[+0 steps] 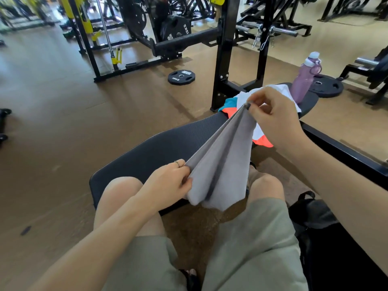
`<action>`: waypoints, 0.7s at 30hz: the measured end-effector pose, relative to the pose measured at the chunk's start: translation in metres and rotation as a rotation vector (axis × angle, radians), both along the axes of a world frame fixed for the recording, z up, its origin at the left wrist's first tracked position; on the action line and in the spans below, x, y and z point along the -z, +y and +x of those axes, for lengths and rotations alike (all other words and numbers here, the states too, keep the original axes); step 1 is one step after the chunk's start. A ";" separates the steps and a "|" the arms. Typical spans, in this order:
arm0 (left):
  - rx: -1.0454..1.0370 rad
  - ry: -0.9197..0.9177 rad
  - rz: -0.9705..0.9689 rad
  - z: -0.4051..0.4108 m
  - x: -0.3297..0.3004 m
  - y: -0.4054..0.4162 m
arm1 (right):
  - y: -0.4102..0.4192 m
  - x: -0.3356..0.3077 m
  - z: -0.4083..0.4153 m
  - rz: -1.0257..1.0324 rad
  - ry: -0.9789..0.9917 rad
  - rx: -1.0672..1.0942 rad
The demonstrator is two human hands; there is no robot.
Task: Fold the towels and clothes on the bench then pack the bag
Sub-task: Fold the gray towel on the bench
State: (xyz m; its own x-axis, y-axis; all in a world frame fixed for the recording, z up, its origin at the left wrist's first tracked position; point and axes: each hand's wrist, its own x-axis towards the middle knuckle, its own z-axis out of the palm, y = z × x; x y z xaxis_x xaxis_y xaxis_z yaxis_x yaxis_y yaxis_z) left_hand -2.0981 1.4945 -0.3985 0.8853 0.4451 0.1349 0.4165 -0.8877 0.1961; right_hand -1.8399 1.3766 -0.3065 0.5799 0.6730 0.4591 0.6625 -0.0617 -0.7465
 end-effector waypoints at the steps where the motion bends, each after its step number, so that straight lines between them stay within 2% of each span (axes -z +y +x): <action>1: -0.005 0.001 0.013 -0.002 -0.002 0.000 | 0.001 0.002 0.002 -0.013 0.011 0.011; 7: -0.025 -0.056 0.236 -0.010 -0.012 0.002 | 0.007 0.012 0.014 -0.056 0.087 0.035; 9: -0.041 0.158 0.252 -0.011 -0.020 0.003 | 0.009 0.017 0.022 -0.070 0.104 0.034; 10: -0.041 0.286 0.322 -0.014 -0.023 0.002 | 0.010 0.021 0.026 -0.079 0.110 0.038; 11: -0.014 0.381 0.490 -0.019 -0.028 0.003 | 0.010 0.023 0.029 -0.088 0.114 0.042; 13: 0.030 0.445 0.675 -0.024 -0.035 0.014 | 0.013 0.027 0.034 -0.105 0.124 0.047; 14: 0.042 0.412 0.720 -0.025 -0.035 0.022 | 0.015 0.028 0.034 -0.109 0.132 0.050; 16: -0.045 0.331 0.553 -0.024 -0.039 0.040 | 0.020 0.028 0.033 -0.115 0.144 0.047; 19: 0.006 -0.063 0.316 -0.026 -0.036 0.063 | 0.028 0.028 0.032 -0.126 0.158 0.052; 21: 0.105 -0.150 0.295 -0.026 -0.035 0.073 | 0.035 0.027 0.033 -0.127 0.154 0.064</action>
State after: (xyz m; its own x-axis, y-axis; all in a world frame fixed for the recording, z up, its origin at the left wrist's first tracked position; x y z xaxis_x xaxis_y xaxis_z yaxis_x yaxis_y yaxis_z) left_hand -2.1237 1.5676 -0.3636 0.8847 0.2751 0.3763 0.3058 -0.9518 -0.0232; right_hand -1.8066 1.4112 -0.3336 0.6799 0.6795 0.2758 0.5332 -0.1999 -0.8220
